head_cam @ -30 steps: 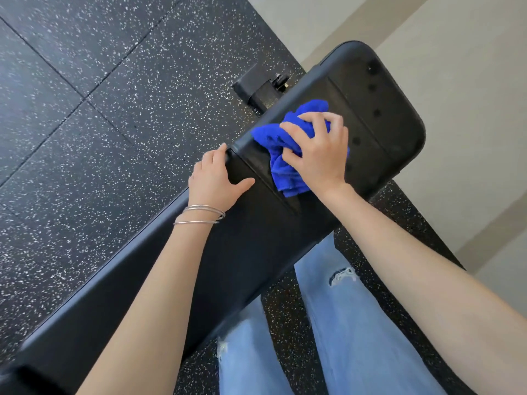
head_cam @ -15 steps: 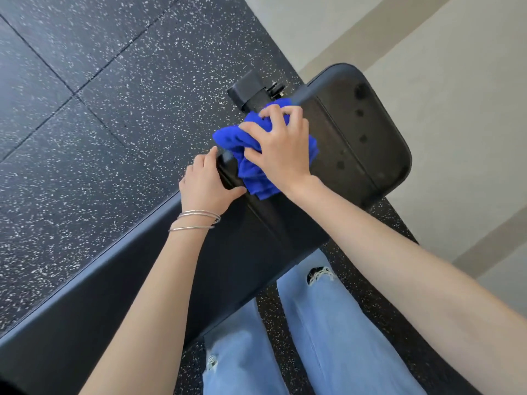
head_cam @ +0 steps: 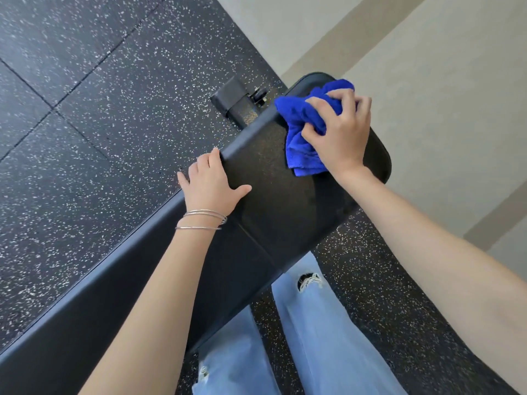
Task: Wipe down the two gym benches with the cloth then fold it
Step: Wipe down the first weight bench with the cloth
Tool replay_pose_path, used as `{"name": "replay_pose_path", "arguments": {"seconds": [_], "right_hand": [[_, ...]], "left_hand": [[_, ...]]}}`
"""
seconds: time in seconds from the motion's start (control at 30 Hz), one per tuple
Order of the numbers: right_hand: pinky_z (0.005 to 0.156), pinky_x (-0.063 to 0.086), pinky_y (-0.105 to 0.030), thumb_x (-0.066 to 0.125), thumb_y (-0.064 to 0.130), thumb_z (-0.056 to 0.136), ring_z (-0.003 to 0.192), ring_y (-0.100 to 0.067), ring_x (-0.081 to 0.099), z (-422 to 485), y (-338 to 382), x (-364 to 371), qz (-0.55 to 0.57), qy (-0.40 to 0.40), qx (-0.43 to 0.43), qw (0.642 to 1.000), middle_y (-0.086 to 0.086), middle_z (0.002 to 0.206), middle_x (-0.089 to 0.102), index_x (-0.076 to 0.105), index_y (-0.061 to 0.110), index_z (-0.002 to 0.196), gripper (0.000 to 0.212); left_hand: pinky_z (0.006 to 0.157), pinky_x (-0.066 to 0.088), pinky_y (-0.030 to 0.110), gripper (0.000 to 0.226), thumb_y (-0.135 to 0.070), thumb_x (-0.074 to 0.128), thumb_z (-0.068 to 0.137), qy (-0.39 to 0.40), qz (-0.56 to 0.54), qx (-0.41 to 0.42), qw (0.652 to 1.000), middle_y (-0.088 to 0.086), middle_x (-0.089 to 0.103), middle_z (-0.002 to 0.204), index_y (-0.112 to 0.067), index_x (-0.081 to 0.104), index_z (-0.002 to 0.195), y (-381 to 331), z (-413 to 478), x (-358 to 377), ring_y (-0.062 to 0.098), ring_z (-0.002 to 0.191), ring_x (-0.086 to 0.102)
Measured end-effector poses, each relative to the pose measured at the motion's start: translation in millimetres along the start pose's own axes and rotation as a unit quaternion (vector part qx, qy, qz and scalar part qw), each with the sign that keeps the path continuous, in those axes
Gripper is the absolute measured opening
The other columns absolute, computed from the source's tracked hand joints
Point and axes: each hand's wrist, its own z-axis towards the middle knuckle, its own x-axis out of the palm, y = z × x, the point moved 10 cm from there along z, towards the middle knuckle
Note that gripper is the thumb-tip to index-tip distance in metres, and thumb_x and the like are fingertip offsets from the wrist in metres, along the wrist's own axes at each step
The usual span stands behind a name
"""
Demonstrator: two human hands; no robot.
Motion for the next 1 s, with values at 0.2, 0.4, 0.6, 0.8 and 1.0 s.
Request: {"name": "replay_pose_path", "arguments": {"seconds": [0.2,0.4,0.6,0.8,1.0], "right_hand": [[0.068,0.044,-0.041,0.062,0.022,0.074,0.089,-0.037,0.055,-46.8,-8.4,-5.2,-0.029,0.001,0.055,0.998,-0.010,0.104,0.063,0.071,0.023,0.096,0.024],[0.064,0.047,-0.040,0.063,0.025,0.065,0.082,-0.038,0.060,4.1,1.0,-2.3,-0.019,0.025,-0.078,0.996,-0.008,0.093,0.067,0.072,0.023,0.086,0.023],[0.077,0.042,-0.040,0.053,0.031,0.072,0.095,-0.038,0.053,55.3,-12.8,20.9,0.005,0.139,-0.141,0.980,-0.009,0.107,0.063,0.070,0.024,0.100,0.034],[0.080,0.045,-0.044,0.060,0.024,0.068,0.089,-0.037,0.051,21.7,-53.4,8.1,0.070,0.142,-0.045,0.986,-0.011,0.107,0.061,0.071,0.018,0.099,0.033],[0.077,0.048,-0.046,0.065,0.015,0.064,0.083,-0.041,0.052,-58.5,-106.9,-16.8,0.054,0.071,0.040,0.995,-0.016,0.101,0.061,0.073,0.016,0.091,0.028]], "left_hand": [[0.111,0.026,0.056,0.098,-0.048,0.071,0.075,-0.003,-0.005,0.028,1.000,0.015,0.031,0.147,-0.007,0.018,0.146,-26.0,11.5,2.0,0.038,0.134,0.032],[0.112,0.024,0.054,0.097,-0.047,0.070,0.075,-0.015,0.000,0.027,1.000,0.014,0.029,0.149,-0.009,0.016,0.147,-23.9,10.4,3.6,0.037,0.135,0.030],[0.113,0.024,0.053,0.096,-0.042,0.073,0.074,-0.014,-0.005,0.002,1.000,0.014,0.030,0.149,-0.008,0.020,0.146,-26.3,9.0,1.8,0.037,0.135,0.031],[0.112,0.025,0.051,0.095,-0.038,0.076,0.073,-0.007,-0.020,-0.012,1.000,0.016,0.032,0.148,-0.008,0.023,0.145,-26.4,10.1,-1.7,0.038,0.134,0.032],[0.112,0.025,0.052,0.095,-0.041,0.074,0.074,-0.010,-0.023,-0.003,1.000,0.014,0.031,0.149,-0.009,0.021,0.146,-26.9,8.3,-1.5,0.036,0.135,0.031]]}}
